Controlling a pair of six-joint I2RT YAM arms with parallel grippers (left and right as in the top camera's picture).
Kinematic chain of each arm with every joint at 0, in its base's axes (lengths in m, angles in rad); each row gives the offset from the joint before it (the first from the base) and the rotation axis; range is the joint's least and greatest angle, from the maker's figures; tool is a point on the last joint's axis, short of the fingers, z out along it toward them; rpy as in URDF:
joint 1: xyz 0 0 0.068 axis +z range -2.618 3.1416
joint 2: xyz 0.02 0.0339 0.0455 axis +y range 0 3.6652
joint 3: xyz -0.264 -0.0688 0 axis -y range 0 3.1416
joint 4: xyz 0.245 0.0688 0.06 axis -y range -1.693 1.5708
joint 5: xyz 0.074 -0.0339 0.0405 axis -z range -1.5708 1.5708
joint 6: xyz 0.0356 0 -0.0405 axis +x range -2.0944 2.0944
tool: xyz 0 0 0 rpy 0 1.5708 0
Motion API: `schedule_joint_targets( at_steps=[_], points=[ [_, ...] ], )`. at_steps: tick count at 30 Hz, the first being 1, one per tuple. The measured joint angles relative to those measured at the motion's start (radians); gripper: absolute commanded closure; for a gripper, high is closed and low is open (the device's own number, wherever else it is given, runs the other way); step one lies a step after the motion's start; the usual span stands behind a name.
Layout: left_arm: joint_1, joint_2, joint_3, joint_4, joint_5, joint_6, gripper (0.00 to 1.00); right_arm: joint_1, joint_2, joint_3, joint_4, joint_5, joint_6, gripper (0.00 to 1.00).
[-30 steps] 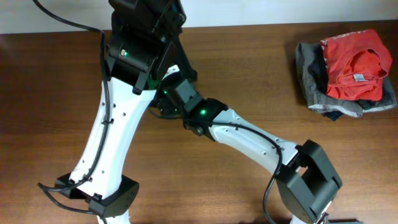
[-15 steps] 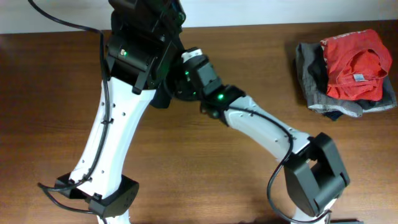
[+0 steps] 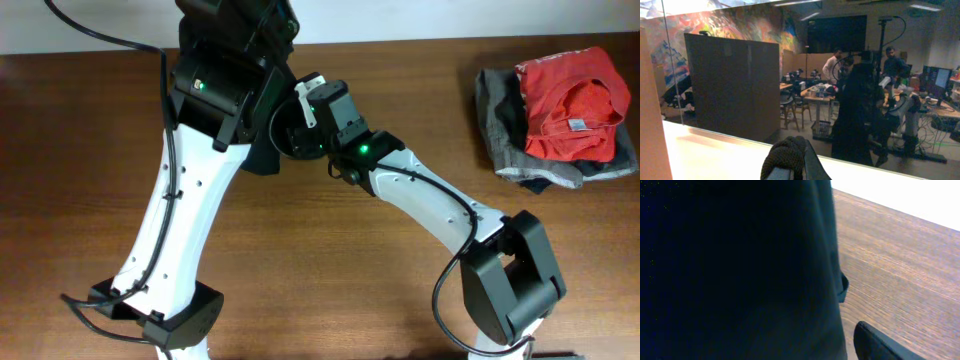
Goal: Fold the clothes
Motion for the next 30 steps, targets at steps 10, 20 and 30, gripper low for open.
schedule_joint_targets(
  at_steps=[10,20,30],
  points=[
    [0.0,0.0,0.0,-0.057,-0.001,0.0,0.99,0.0,0.043,0.0,0.014,-0.044,-0.012,0.96],
    [0.008,0.0,0.0,-0.255,-0.062,0.002,0.99,-0.08,-0.061,0.067,-0.294,-0.062,-0.043,0.96],
    [0.044,-0.006,0.0,-0.478,-0.075,0.003,0.99,-0.289,-0.233,0.547,-0.817,-0.111,-0.128,0.96]
  ],
)
